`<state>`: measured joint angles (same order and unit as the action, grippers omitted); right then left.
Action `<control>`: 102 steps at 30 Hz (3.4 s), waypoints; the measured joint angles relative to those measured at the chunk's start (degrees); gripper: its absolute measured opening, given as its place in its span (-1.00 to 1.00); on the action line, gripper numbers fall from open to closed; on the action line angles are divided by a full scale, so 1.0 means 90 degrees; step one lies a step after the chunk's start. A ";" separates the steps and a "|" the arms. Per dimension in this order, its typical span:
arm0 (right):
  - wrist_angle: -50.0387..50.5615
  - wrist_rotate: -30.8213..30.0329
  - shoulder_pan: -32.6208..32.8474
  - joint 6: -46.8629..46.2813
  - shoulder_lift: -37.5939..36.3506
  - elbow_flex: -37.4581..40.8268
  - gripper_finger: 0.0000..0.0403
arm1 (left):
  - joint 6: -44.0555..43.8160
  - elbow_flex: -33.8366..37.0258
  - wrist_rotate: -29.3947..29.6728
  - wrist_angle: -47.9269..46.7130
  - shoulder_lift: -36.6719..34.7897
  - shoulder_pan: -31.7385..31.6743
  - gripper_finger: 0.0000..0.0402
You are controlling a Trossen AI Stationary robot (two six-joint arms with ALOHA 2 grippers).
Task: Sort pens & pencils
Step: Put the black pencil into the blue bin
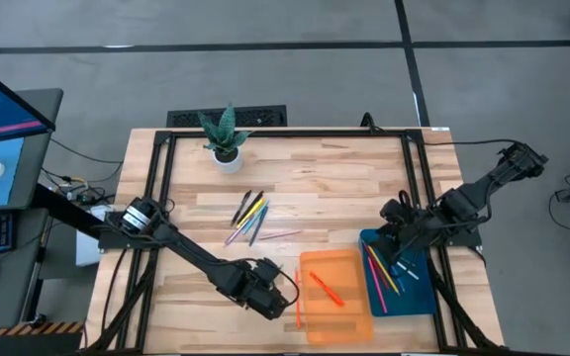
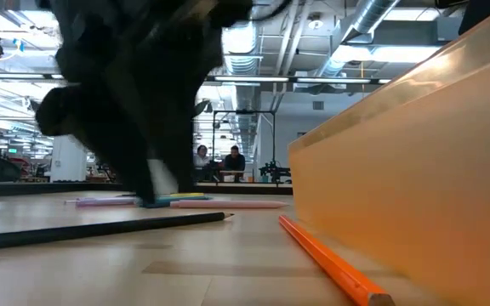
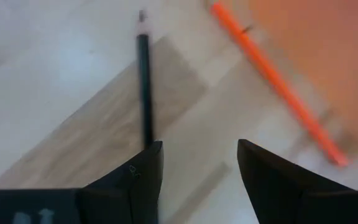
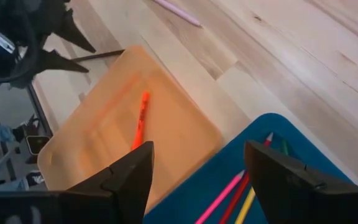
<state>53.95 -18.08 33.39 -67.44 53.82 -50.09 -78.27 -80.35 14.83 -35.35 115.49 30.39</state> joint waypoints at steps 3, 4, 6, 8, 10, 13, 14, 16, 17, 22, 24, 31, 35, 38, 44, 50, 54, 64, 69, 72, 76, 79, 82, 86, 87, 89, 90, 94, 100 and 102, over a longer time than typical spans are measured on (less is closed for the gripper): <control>-0.0005 -0.0001 -0.0002 0.0000 -0.0002 0.0000 0.34 | 0.0001 -0.0001 -0.0186 -0.0161 0.0123 -0.0036 -0.02; -0.0012 -0.0001 -0.0002 0.0000 0.0000 0.0000 0.34 | -0.0053 -0.0001 -0.0267 -0.0202 0.0163 -0.0044 -0.02; -0.0033 -0.0021 -0.0002 0.0002 0.0006 -0.0001 0.34 | -0.0095 0.0010 -0.0410 -0.0406 0.0210 -0.0045 -0.02; -0.0046 -0.0022 -0.0002 0.0005 0.0024 0.0000 0.34 | -0.0096 -0.0006 -0.0430 -0.0399 0.0260 -0.0046 -0.02; -0.0056 -0.0022 -0.0002 0.0051 0.0013 -0.0002 0.34 | -0.0149 -0.0013 -0.0413 -0.0492 0.0271 -0.0044 -0.02; -0.0051 -0.0022 -0.0002 0.0053 0.0017 0.0000 0.34 | -0.0114 -0.0020 -0.0433 -0.0592 0.0288 -0.0050 -0.04; -0.0051 -0.0022 0.0000 0.0055 0.0015 0.0000 0.34 | -0.0096 -0.0020 -0.0462 -0.0657 0.0290 -0.0061 -0.06; -0.0049 -0.0020 -0.0002 0.0058 0.0017 0.0000 0.34 | -0.0098 -0.0031 -0.0662 -0.0907 0.0322 -0.0096 -0.19; -0.0049 -0.0020 -0.0002 0.0059 0.0017 0.0000 0.34 | -0.0100 -0.0043 -0.0776 -0.1006 0.0379 -0.0115 -0.28; -0.0053 -0.0022 0.0000 0.0063 0.0017 0.0000 0.34 | 0.0027 -0.0054 -0.1075 -0.1220 0.0526 -0.0147 -0.88; -0.0053 -0.0022 -0.0005 0.0063 0.0017 0.0000 0.34 | 0.0000 -0.0054 -0.1122 -0.1219 0.0526 -0.0163 -0.93; -0.0156 -0.0209 -0.0003 0.0073 0.0017 0.0000 0.34 | 0.0123 -0.0248 -0.0792 -0.1425 0.0256 -0.0212 -0.97; -0.0638 -0.0366 -0.0003 0.0402 0.0017 0.0000 0.34 | 0.0032 -0.0338 -0.0106 -0.1374 -0.0294 -0.0245 -0.98; -0.1348 -0.0513 -0.0022 0.0816 0.0017 0.0000 0.34 | -0.0088 -0.0310 0.0521 -0.1359 -0.0604 -0.0253 -0.99; -0.3713 -0.0526 -0.0226 0.2406 0.0251 0.0000 0.34 | 0.0362 -0.0341 0.2791 -0.0015 -0.1554 -0.0126 -0.99; -0.5666 -0.0355 -0.0587 0.3650 0.0603 -0.0004 0.34 | 0.2780 -0.0344 0.3949 0.2400 -0.2116 -0.0203 -0.96; -0.6333 0.0029 -0.0920 0.4025 0.0880 -0.0002 0.34 | 0.4250 -0.0333 0.3706 0.3847 -0.2121 -0.0361 -0.97; -0.6720 0.0342 -0.1494 0.4380 0.1032 0.0000 0.34 | 0.4451 -0.0343 0.2909 0.4054 -0.2084 -0.0772 -0.95; -0.6888 0.0468 -0.1799 0.4547 0.1032 0.0000 0.34 | 0.4439 -0.0343 0.2683 0.4041 -0.2080 -0.0924 -0.95; -0.6980 0.0690 -0.1932 0.4553 0.1032 0.0000 0.34 | 0.4442 -0.0343 0.2499 0.4038 -0.2080 -0.1047 -0.95; -0.6926 0.0723 -0.1976 0.4554 0.1032 0.0000 0.24 | 0.4454 -0.0343 0.2353 0.4035 -0.2080 -0.1168 -0.95; -0.6887 0.0742 -0.1969 0.4556 0.1032 0.0000 -0.03 | 0.4485 -0.0343 0.2353 0.4036 -0.2080 -0.1213 -0.95; -0.6893 0.0745 -0.1963 0.4556 0.1032 0.0000 -0.48 | 0.4495 -0.0343 0.2311 0.4035 -0.2082 -0.1251 -0.95; -0.6942 0.0760 -0.1962 0.4676 0.1025 0.0000 -0.89 | 0.4543 -0.0343 0.2246 0.3993 -0.2082 -0.1285 -0.95; -0.6952 0.0762 -0.1962 0.4639 0.1025 0.0000 -0.89 | 0.4557 -0.0345 0.2256 0.3995 -0.2085 -0.1285 -0.95; -0.6946 0.0726 -0.1962 0.4537 0.1022 0.0000 -0.89 | 0.4564 -0.0346 0.2235 0.3987 -0.2085 -0.1290 -0.95; -0.6948 0.0700 -0.1962 0.4510 0.1023 0.0000 -0.89 | 0.4554 -0.0347 0.2235 0.3961 -0.2086 -0.1290 -0.95; -0.6621 0.0554 -0.2040 0.4406 0.0927 -0.0046 -0.89 | 0.4342 -0.0358 0.2243 0.3659 -0.2092 -0.1303 -0.89; -0.4898 -0.0072 -0.2267 0.4405 0.0519 -0.0650 -0.89 | 0.4103 -0.0348 0.1848 0.3221 -0.2097 -0.1217 -0.60; -0.4198 -0.0204 -0.2281 0.4387 0.0386 -0.0829 -0.89 | 0.4007 -0.0348 0.1702 0.3141 -0.2097 -0.1203 -0.50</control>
<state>16.18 -19.92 12.86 -27.96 57.30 -57.55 -42.21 -83.48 30.15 -7.09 96.62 19.56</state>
